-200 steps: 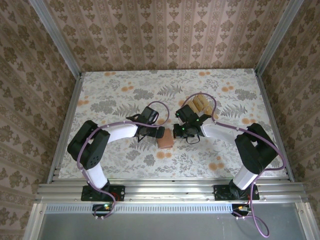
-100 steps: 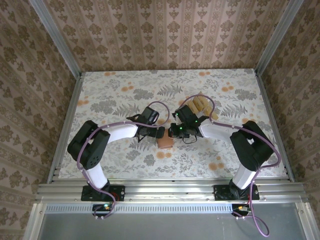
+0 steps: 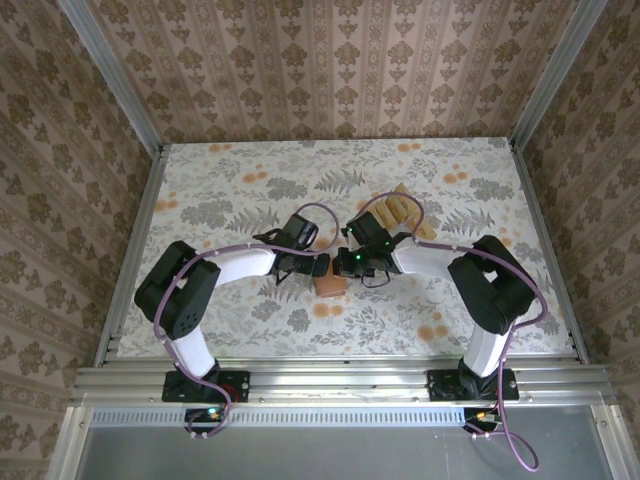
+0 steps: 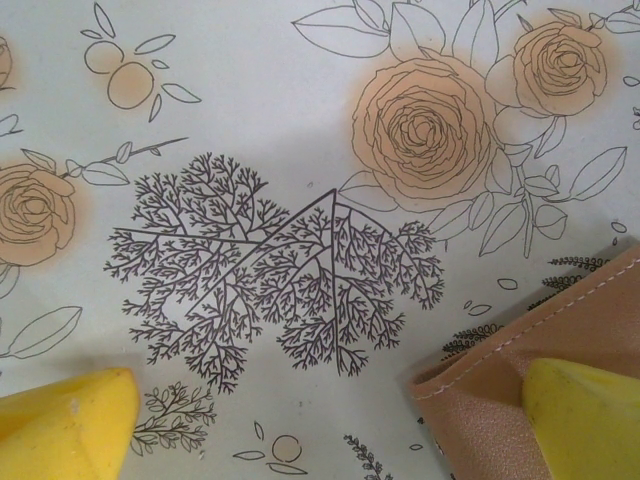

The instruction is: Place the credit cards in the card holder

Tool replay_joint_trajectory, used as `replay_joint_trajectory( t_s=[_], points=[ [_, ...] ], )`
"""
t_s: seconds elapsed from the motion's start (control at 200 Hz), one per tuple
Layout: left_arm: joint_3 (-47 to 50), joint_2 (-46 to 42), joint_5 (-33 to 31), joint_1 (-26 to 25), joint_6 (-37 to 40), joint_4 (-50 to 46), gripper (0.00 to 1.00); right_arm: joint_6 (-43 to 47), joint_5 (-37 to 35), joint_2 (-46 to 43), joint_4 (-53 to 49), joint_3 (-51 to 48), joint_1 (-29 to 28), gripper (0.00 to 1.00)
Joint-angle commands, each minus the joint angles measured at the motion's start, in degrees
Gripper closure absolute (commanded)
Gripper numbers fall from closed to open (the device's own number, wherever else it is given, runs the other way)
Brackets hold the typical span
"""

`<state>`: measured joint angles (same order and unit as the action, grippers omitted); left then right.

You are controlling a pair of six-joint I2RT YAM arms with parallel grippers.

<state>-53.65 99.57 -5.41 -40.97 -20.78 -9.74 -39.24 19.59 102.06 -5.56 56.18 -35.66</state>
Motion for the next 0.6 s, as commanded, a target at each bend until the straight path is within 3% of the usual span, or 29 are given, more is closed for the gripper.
replay_joint_trajectory(
  t_s=[0.0,0.595],
  points=[
    [1.9,0.8,-0.59,-0.78,0.02,-3.58,0.0,-0.82,1.32,1.31,1.33,1.38,-0.24,1.0],
    [2.45,0.49,-0.61,-0.85,-0.16,-3.53,0.0,-1.88,0.73,2.62,2.4,-0.74,-0.9,1.0]
  ],
)
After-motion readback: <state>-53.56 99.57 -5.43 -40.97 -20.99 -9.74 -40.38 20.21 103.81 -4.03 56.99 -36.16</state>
